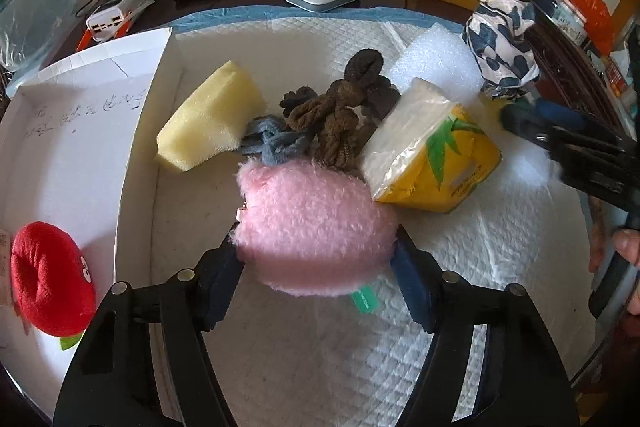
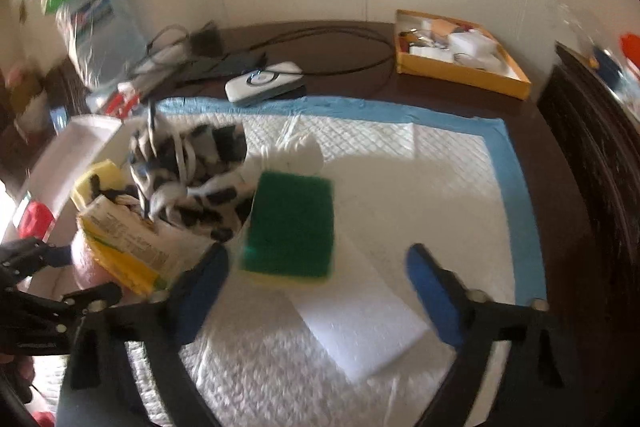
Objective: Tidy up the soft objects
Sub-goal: 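Grasp the pink fuzzy ball with left tool while right tool grasps green-yellow sponge, then carry pink ball into white box and open left tool while right releases sponge there, then move both open tools back over the remaining items on the pad, then grasp the white foam sheet with the right tool, then grasp the yellow tissue pack with left tool while right tool lifts foam sheet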
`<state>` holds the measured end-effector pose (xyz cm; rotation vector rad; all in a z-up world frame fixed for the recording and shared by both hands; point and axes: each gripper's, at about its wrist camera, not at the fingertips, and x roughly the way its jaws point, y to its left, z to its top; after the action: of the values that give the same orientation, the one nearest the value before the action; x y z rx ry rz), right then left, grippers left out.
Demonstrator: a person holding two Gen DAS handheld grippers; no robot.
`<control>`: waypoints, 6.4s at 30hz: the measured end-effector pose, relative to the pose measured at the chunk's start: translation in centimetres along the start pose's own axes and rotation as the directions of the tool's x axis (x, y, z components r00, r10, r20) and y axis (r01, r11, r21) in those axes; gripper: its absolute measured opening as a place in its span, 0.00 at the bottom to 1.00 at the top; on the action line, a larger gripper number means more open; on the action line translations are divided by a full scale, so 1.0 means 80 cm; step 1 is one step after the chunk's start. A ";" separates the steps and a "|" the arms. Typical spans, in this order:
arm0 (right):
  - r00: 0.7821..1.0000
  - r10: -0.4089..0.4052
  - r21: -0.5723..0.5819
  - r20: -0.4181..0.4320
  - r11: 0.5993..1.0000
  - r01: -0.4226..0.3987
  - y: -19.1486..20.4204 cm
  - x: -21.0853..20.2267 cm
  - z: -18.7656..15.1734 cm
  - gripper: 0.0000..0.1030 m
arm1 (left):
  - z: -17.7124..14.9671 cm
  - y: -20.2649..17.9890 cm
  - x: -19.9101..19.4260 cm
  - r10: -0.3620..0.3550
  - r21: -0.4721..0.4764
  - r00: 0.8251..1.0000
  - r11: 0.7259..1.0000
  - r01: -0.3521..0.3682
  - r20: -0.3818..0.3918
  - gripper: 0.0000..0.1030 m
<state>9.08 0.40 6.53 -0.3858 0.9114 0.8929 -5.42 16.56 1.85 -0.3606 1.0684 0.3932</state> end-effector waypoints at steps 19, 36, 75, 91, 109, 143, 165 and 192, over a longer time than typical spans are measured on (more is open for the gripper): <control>0.959 0.156 0.086 0.235 0.980 -0.181 0.016 -0.123 0.001 0.37 | -0.013 0.002 -0.105 -0.039 -0.012 0.973 0.999 0.043 0.229 0.62; 0.934 0.268 -0.033 0.237 0.963 -0.268 0.097 -0.127 0.019 0.37 | -0.017 0.046 -0.146 0.056 -0.089 0.959 0.996 -0.032 0.276 0.63; 0.909 0.405 -0.107 -0.101 0.904 -0.415 0.322 0.033 0.054 0.38 | -0.031 0.258 -0.121 0.314 -0.281 0.941 0.922 -0.269 0.130 0.65; 0.922 0.379 -0.090 -0.077 0.919 -0.385 0.328 0.039 0.051 1.00 | -0.025 0.277 -0.111 0.276 -0.298 0.947 0.929 -0.219 0.164 1.00; 0.939 0.334 -0.137 0.078 0.937 -0.322 0.303 -0.026 0.041 1.00 | -0.038 0.257 -0.143 0.321 -0.359 0.914 0.907 -0.221 0.247 1.00; 0.964 -0.151 0.294 0.221 0.952 0.082 -0.010 -0.120 -0.024 1.00 | -0.009 0.080 -0.127 0.085 -0.155 0.956 0.987 -0.042 0.280 1.00; 0.995 -0.060 -0.040 -0.075 0.998 0.057 -0.020 0.010 -0.031 0.85 | -0.033 -0.052 -0.023 -0.076 -0.094 0.997 0.993 0.075 -0.012 0.94; 1.000 -0.002 0.032 -0.006 0.999 0.002 -0.030 -0.063 -0.056 0.51 | -0.040 -0.027 -0.034 -0.146 -0.094 0.978 0.982 0.161 0.148 1.00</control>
<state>7.17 -6.36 7.86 -0.3615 0.9300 0.8748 -8.01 12.77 3.13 -0.4993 0.8773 0.3323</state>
